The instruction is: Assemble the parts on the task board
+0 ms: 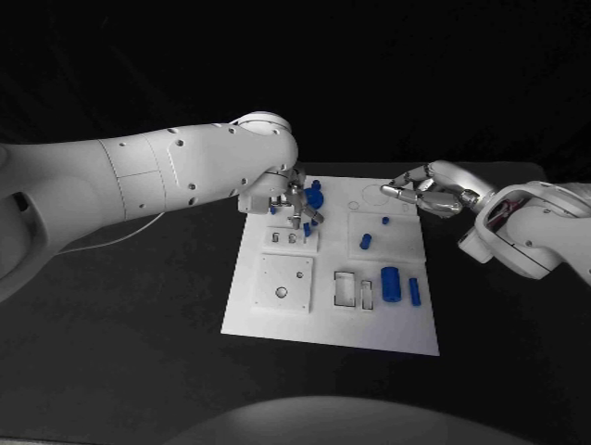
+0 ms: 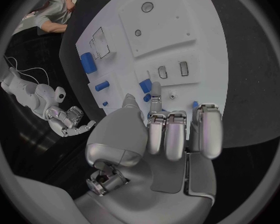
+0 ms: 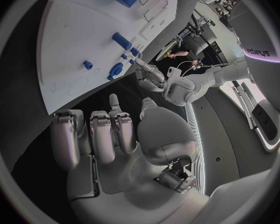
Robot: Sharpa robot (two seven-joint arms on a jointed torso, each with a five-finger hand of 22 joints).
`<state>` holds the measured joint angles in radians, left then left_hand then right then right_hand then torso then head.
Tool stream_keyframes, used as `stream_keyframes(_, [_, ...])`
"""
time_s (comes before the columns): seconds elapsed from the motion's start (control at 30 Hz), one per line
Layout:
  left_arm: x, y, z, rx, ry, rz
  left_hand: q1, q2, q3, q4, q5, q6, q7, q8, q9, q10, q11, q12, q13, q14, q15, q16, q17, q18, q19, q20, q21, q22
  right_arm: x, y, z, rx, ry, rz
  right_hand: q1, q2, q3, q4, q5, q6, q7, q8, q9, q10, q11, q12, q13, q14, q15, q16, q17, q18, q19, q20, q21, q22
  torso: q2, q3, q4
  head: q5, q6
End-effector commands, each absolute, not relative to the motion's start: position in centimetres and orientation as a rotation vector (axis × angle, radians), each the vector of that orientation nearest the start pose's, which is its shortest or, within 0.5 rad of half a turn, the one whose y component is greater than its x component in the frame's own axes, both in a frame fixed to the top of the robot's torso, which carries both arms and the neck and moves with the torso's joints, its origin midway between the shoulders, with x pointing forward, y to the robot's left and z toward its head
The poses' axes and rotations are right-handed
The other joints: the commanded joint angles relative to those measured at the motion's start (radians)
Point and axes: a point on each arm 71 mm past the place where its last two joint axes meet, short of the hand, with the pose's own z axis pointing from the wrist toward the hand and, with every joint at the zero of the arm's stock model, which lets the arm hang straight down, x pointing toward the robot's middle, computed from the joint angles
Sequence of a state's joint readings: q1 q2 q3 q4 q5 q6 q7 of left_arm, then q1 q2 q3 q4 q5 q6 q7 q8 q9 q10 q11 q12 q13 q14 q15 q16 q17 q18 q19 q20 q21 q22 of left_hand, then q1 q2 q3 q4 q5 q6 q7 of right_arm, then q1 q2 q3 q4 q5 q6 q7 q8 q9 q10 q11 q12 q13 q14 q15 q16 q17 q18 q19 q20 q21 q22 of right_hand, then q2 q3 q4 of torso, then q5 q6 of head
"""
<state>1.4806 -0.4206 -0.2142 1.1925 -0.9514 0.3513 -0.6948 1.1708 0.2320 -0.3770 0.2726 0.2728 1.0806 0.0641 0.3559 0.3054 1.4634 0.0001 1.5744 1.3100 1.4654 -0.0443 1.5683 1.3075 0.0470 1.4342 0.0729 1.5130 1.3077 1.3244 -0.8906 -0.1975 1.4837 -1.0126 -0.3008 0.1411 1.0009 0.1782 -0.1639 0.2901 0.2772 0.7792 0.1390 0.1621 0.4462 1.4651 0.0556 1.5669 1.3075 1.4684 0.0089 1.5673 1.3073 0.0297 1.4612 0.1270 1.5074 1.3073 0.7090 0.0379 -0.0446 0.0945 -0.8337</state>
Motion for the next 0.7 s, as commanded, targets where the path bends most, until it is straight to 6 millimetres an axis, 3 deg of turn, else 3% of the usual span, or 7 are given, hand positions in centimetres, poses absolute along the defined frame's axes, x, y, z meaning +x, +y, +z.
stream_keyframes(0.03, [54.32,10.71,-16.35,0.029,2.424,-0.134,0.015,0.000,0.010,-0.001,0.009,-0.004,0.001,-0.007,0.004,0.107,0.005,-0.004,0.261,0.105,0.007,0.002,0.263,-0.007,-0.009,0.002,-0.005,0.111,48.97,-23.20,-18.17,0.075,1.746,0.913,0.009,0.000,-0.007,0.000,0.007,0.006,0.003,-0.006,-0.002,0.106,0.008,0.004,0.263,0.102,0.006,0.003,0.263,-0.006,0.034,-0.001,-0.006,0.232,0.000,-0.0003,0.0010,0.001,-0.001])
stream_keyframes(0.7, [54.42,10.48,-17.08,0.026,2.434,-0.142,0.054,-0.005,0.034,-0.012,0.037,-0.008,0.003,-0.029,0.020,0.107,0.007,-0.004,0.261,0.105,0.009,0.002,0.263,-0.004,-0.021,0.004,-0.013,0.101,49.00,-23.08,-18.25,0.074,1.753,0.913,0.020,0.004,-0.012,0.000,0.022,0.006,0.004,-0.008,-0.005,0.106,0.008,0.004,0.263,0.102,0.006,0.003,0.263,-0.004,0.027,0.000,-0.013,0.229,-0.001,-0.0010,0.0008,0.002,-0.004])
